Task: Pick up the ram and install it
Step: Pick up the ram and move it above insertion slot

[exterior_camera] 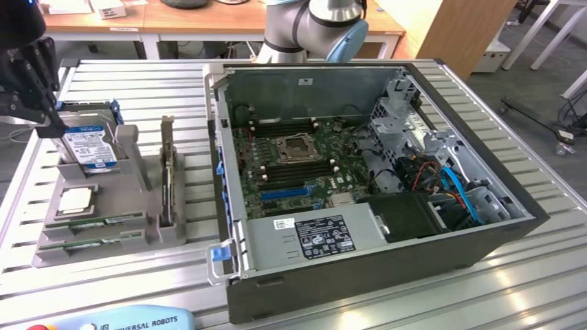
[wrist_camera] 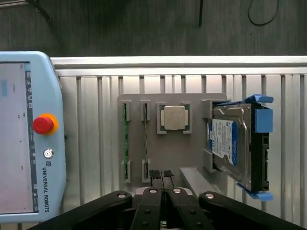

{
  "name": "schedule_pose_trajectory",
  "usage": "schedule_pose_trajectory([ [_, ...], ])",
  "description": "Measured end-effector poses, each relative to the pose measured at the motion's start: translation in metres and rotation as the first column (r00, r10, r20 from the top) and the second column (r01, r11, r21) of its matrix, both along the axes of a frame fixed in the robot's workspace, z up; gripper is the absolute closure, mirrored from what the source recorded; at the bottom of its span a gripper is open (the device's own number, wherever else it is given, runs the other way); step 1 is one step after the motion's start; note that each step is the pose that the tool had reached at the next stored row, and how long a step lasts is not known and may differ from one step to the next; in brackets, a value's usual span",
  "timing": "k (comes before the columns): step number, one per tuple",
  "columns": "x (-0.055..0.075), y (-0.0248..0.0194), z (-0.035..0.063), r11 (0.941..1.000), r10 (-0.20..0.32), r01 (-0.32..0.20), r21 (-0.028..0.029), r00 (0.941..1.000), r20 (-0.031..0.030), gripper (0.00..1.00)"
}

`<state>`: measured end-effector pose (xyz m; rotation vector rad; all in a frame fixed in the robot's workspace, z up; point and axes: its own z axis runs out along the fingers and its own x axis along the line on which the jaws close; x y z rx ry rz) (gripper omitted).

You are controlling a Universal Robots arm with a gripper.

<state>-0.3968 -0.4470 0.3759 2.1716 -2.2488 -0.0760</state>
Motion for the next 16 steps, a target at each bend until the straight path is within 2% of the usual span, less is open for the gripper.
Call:
schedule_pose_trajectory([
  [4,0.000,0.0000,-0.0005,0.9984,0.057,-0.057,-0.0001,0.9984,-0.0001,0.90],
  [11,0.001,0.0001,-0.0008,0.9984,0.057,-0.057,0.0000,0.9984,0.0001,0.90],
  [16,0.010,-0.0002,-0.0008,0.9983,0.058,-0.058,-0.0001,0.9983,0.0000,0.90],
])
